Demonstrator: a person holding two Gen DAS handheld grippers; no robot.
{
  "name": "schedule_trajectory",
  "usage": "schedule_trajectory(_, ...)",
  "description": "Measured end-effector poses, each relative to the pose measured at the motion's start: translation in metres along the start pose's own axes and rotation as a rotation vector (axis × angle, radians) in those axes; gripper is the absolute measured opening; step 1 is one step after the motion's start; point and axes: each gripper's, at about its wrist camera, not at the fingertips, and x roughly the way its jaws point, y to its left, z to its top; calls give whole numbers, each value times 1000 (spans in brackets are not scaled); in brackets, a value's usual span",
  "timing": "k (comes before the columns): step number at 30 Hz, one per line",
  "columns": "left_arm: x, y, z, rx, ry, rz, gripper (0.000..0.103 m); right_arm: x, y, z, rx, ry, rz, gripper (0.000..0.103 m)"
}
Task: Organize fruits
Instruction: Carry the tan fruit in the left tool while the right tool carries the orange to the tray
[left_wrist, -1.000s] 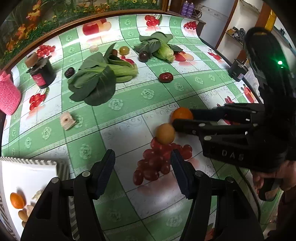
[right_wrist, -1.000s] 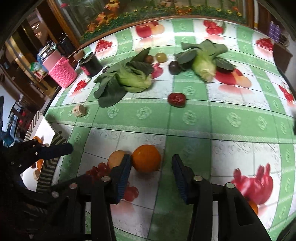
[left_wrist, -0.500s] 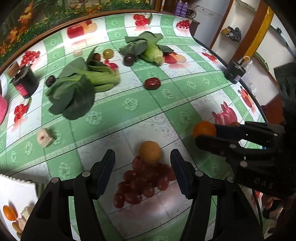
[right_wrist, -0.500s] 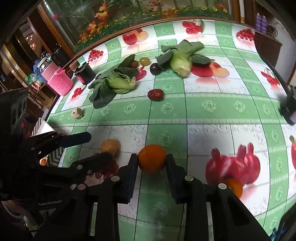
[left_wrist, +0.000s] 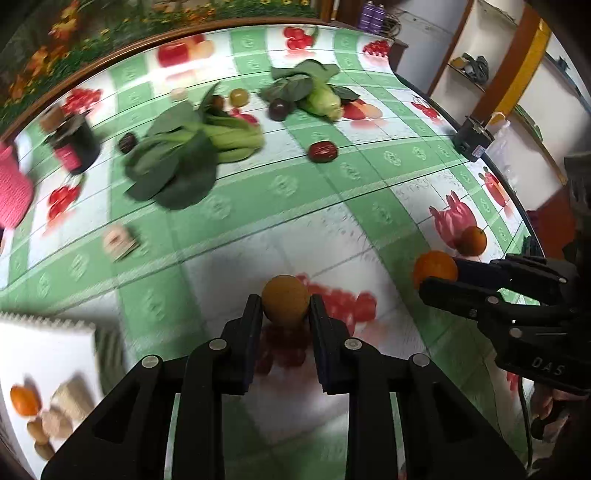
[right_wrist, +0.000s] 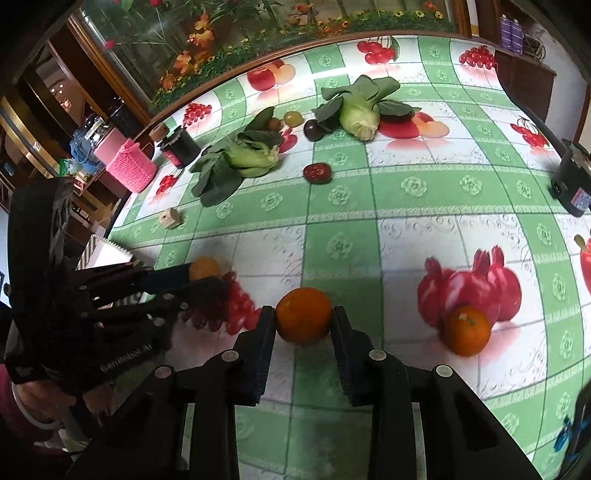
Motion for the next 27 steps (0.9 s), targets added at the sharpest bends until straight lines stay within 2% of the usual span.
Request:
schedule_trajectory(14, -58, 40, -52, -62, -33, 94, 23, -1, 65, -23, -70, 44, 56, 31)
schedule_trajectory(27, -88, 81, -93, -126, -37, 162, 23, 6, 143, -32, -191, 74, 110, 31)
